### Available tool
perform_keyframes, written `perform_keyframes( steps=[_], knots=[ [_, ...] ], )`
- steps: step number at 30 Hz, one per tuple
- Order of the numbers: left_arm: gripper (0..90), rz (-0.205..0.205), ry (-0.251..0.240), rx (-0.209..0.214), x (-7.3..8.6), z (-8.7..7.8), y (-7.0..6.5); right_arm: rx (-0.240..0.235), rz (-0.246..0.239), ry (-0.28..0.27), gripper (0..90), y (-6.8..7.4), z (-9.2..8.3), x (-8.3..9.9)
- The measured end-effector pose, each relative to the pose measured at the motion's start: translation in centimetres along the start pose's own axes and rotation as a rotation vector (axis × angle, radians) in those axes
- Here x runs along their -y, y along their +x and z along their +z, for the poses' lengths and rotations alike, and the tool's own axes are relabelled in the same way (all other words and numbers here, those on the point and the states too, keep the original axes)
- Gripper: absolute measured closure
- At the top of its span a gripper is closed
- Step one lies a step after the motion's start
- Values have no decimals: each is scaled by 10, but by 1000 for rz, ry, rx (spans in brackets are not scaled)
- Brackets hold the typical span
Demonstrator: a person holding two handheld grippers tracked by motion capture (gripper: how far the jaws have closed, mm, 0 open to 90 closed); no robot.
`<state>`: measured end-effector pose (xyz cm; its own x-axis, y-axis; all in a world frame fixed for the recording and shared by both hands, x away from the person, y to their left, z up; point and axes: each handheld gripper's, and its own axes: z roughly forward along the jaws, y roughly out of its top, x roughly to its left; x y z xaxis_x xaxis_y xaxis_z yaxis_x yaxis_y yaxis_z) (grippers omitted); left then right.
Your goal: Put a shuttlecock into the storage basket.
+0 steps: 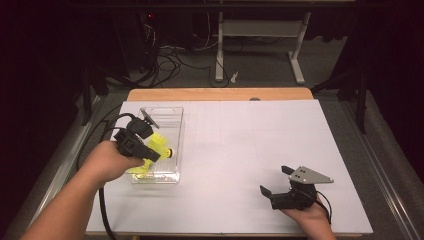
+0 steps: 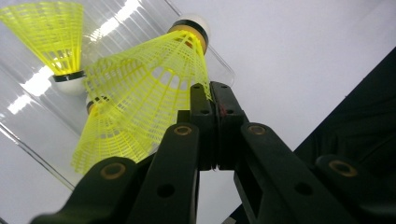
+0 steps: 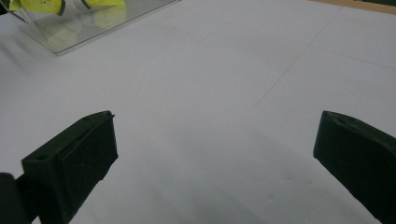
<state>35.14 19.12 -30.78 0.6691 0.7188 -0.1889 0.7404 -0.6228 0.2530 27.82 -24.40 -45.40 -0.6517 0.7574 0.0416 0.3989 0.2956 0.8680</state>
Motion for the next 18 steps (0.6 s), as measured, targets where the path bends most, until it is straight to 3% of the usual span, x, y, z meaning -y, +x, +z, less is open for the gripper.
perform_keyframes(
  steps=[18],
  knots=[
    [886, -81, -9, -45, -4, 4, 15, -1, 1, 0, 4, 0, 0, 0]
  ],
)
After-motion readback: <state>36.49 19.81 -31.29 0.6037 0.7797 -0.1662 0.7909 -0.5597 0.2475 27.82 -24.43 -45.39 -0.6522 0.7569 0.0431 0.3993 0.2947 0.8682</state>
